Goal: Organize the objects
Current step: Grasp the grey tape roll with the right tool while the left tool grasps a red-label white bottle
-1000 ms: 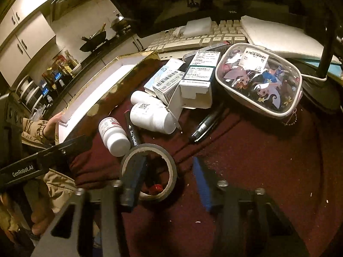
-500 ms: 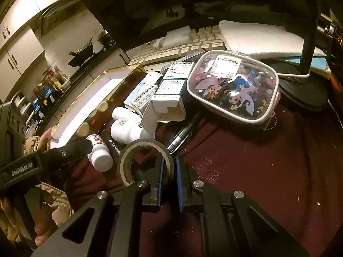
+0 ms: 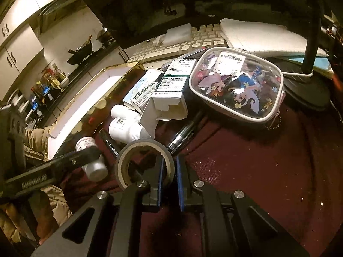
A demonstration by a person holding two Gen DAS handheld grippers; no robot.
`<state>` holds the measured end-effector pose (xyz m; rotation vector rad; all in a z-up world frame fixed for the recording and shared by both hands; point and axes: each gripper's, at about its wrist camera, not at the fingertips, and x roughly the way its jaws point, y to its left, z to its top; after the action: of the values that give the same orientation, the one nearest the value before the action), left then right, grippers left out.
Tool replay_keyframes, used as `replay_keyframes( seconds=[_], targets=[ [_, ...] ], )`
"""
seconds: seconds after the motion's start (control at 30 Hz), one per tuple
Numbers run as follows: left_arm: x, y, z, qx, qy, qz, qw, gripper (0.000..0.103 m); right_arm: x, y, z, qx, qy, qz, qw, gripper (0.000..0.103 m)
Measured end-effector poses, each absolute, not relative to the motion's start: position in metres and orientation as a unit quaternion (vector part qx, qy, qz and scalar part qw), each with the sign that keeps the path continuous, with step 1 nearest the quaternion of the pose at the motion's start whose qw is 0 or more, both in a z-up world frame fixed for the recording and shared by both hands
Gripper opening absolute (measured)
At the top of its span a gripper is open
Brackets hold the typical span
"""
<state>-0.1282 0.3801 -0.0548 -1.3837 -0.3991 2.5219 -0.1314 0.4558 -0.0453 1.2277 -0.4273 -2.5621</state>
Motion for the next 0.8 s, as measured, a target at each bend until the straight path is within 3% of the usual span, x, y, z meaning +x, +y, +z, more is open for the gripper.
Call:
replay_keyframes(
  seconds=[0.47, 0.8],
  targets=[
    [-0.123, 0.309, -0.051, -0.477, -0.12, 0.859, 0.144, 0.058, -0.132, 0.454, -0.046, 0.424, -0.136, -0.886, 0.13, 0.01],
    [-0.144, 0.303, -0.054, -0.497, -0.186, 0.827, 0.182, 0.058, -0.13, 0.453, -0.046, 0.424, -0.132, -0.887, 0.128, 0.01]
  ],
)
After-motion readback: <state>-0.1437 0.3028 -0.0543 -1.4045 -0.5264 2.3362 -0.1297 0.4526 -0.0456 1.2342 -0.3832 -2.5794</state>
